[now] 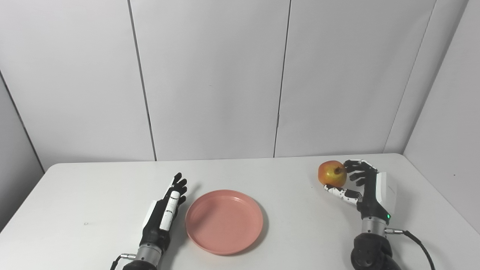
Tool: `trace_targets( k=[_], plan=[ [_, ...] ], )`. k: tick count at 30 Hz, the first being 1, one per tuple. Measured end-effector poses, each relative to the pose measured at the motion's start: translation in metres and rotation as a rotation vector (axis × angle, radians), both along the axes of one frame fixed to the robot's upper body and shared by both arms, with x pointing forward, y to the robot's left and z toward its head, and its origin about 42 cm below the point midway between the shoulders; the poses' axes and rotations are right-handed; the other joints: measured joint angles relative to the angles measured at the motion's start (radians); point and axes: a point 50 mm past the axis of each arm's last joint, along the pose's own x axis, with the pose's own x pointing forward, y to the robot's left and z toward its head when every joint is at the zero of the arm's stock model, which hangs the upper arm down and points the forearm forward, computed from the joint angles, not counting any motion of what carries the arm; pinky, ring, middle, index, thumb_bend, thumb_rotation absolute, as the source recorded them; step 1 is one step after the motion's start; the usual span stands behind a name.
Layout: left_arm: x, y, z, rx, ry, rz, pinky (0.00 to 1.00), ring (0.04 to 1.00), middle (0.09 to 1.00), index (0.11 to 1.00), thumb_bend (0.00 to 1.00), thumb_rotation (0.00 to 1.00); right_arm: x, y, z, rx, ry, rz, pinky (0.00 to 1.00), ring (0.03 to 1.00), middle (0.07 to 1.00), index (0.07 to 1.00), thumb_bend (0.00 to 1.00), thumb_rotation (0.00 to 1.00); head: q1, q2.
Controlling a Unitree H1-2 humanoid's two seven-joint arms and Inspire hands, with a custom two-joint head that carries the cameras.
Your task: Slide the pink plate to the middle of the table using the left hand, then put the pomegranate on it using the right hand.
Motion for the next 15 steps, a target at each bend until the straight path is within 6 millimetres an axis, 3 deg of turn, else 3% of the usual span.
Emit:
trace_targets(
  k=[15],
  plan=[
    [0.000,-0.002,0.000,0.013,-0.003,-0.003,0.96,0.973,0.974,0.968,0.58,1.00,-0.007,0.028,0.004,-0.034,-0.038,0.094,0.40,0.460,0.451,0.524,0.52,0.00,0.005,0.003]
  ],
)
